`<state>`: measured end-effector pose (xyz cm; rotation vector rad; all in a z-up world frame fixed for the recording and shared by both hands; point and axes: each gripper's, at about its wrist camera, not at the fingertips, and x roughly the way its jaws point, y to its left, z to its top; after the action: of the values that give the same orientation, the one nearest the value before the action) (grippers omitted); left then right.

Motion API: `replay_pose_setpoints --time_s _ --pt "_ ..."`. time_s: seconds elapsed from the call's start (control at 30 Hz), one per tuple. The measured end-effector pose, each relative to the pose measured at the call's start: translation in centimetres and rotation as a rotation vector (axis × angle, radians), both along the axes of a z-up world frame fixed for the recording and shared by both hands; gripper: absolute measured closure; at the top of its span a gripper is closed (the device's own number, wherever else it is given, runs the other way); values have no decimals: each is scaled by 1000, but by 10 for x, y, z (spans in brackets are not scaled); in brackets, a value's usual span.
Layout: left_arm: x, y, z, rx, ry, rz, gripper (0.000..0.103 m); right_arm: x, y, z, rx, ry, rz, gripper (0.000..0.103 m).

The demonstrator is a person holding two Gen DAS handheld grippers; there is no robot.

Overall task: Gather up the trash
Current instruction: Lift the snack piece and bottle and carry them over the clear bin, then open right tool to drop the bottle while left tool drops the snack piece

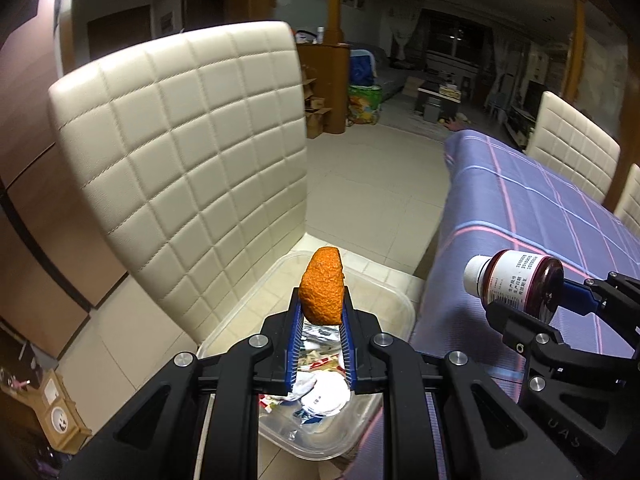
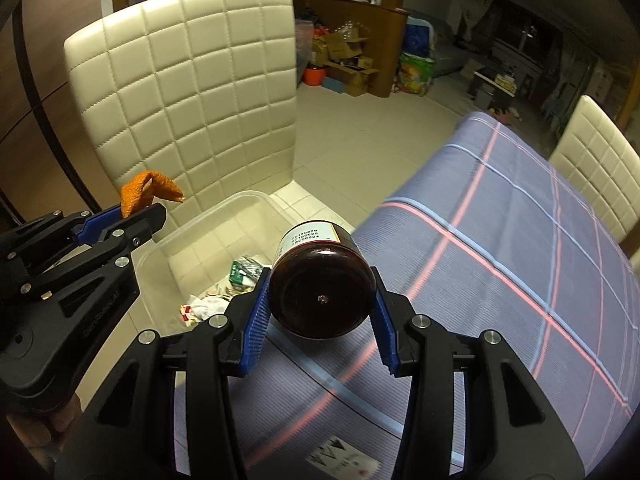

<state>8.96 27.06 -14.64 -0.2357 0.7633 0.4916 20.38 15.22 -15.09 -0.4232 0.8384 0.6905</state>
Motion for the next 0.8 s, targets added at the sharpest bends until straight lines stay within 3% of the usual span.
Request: replay_pose_setpoints --time_s 0.4,0.47,0.8 --pt "3 27 -16 -43 27 39 85 6 25 -7 -9 18 14 53" --pt "4 30 -19 -59 37 39 85 7 25 -6 -14 -14 -6 38" --pt "13 28 -28 -69 61 26 85 14 15 -9 -19 -19 -35 39"
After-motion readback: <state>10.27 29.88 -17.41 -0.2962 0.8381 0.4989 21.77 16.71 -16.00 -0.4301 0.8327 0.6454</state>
